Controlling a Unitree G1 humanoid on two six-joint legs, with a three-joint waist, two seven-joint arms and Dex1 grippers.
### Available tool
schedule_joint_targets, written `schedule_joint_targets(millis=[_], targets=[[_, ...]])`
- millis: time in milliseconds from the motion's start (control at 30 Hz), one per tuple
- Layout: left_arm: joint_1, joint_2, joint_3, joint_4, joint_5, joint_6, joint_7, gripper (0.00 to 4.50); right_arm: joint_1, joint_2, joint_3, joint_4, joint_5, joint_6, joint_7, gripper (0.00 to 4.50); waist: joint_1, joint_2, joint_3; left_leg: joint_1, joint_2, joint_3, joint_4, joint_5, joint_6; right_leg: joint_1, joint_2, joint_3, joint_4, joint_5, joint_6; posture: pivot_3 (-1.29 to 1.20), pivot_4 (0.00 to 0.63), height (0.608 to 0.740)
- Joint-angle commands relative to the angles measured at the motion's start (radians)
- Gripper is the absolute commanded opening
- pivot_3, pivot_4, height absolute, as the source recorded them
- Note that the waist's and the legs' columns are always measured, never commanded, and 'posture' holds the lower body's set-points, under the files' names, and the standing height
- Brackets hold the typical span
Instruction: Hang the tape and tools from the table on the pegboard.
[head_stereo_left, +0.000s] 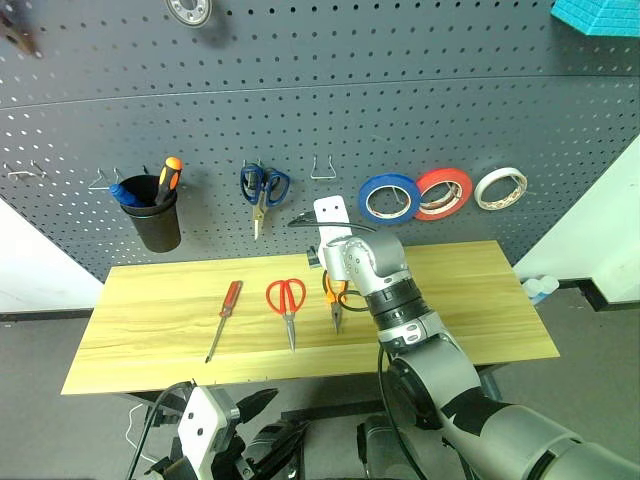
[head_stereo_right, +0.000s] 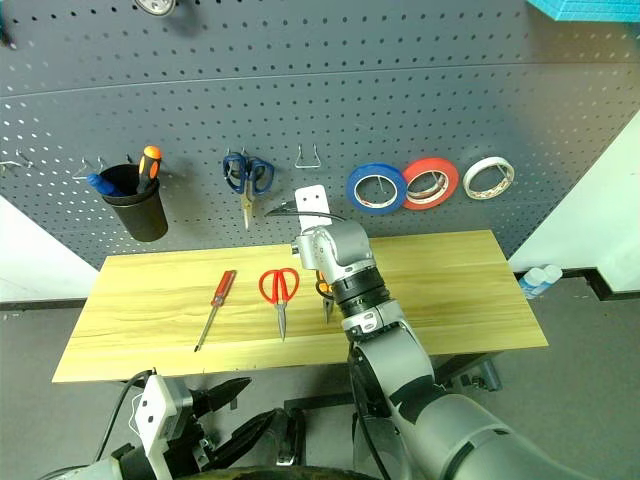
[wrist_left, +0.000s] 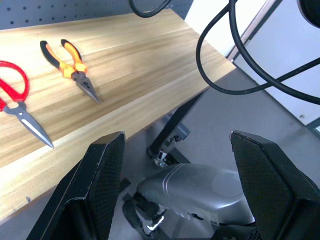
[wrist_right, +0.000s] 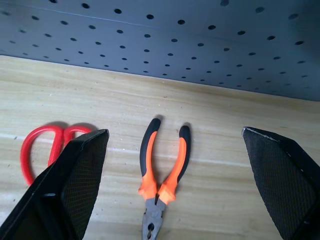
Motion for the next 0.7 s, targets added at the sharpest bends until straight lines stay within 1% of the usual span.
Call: schedule_joint_targets(millis=[33, 167, 600, 700], targets=[[0.004, 0.004, -0.002, -0.024, -0.017, -0.003, -0.005, 3.51, 0.128, 0.245, -0.002, -0.012, 0.013, -0.005, -0.007, 4.48, 0.0, 0.002, -0.005, 0.0, 0.001, 0.0, 0.002, 0.0, 0.0, 0.0, 0.001, 0.0, 0.001, 0.0, 0.0, -0.06, 0.0, 0.68], [-0.004, 0.005, -0.003, -0.02, -0.019, -0.002, -0.005, 3.51, 0.127, 0.239, 0.0, -0.01, 0.017, -0.006, -0.007, 4.48, -0.002, 0.002, -0.011, 0.0, 0.001, 0.0, 0.005, 0.001, -0.001, -0.002, 0.001, 0.002, 0.008, 0.0, 0.0, -0.06, 0.0, 0.68], [-0.028, 0.012, 0.001, -0.013, -0.028, 0.006, -0.007, 3.51, 0.124, 0.224, 0.004, -0.001, 0.02, -0.014, -0.006, 4.48, -0.003, 0.005, -0.027, 0.0, 0.002, 0.0, 0.007, 0.002, -0.001, -0.002, 0.002, 0.002, 0.01, 0.001, -0.001, -0.06, 0.0, 0.68], [-0.032, 0.013, 0.002, -0.013, -0.03, 0.009, -0.008, 3.51, 0.125, 0.218, 0.006, 0.001, 0.022, -0.015, -0.007, 4.48, 0.001, 0.004, -0.042, 0.0, 0.002, 0.0, 0.007, 0.002, -0.001, -0.001, 0.001, 0.002, 0.01, 0.001, -0.001, -0.06, 0.0, 0.68]])
